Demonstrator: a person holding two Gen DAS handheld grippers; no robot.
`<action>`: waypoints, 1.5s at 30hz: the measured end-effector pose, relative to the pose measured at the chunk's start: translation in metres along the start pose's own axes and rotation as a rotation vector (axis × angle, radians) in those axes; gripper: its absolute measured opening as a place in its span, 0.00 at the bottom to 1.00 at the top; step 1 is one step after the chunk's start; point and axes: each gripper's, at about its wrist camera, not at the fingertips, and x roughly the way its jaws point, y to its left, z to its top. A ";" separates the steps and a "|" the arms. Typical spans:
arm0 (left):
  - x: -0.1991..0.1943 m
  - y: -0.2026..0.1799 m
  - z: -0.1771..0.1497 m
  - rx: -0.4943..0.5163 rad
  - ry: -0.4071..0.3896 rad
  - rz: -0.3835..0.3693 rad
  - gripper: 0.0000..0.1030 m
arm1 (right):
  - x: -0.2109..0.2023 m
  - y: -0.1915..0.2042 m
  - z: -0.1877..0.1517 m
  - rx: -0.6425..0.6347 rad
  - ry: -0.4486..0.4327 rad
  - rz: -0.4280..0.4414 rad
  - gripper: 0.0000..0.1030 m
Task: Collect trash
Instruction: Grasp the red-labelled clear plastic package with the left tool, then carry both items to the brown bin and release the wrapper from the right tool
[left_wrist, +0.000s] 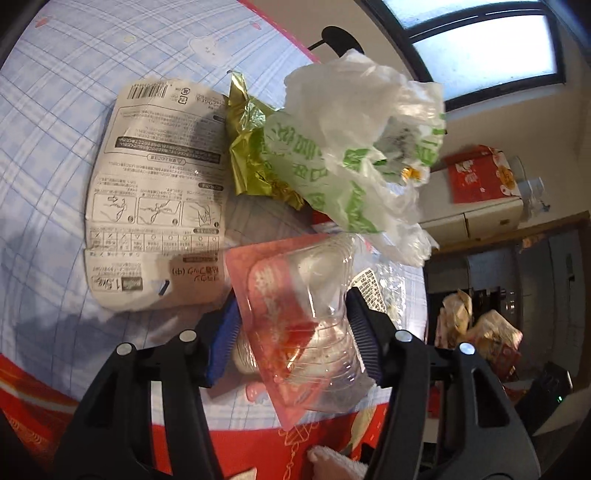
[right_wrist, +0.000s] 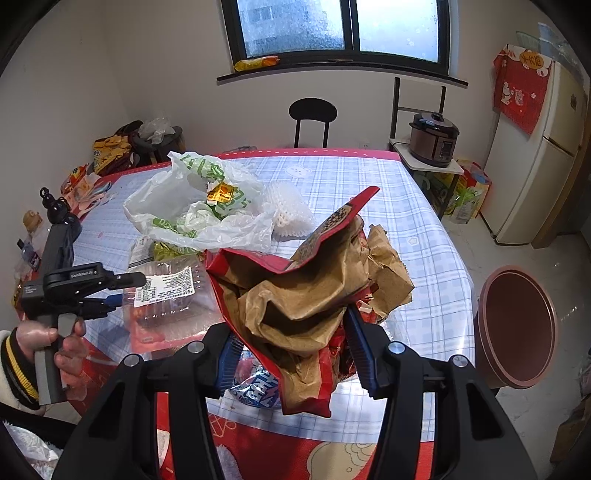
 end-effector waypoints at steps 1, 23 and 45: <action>-0.002 -0.001 0.000 -0.002 0.000 -0.003 0.56 | 0.000 0.000 0.000 0.002 -0.003 0.002 0.50; -0.138 -0.036 -0.032 0.167 -0.199 -0.026 0.56 | 0.001 -0.011 0.001 0.047 -0.036 0.048 0.50; -0.072 -0.193 -0.038 0.308 -0.197 -0.060 0.56 | -0.016 -0.240 -0.035 0.325 -0.071 -0.170 0.50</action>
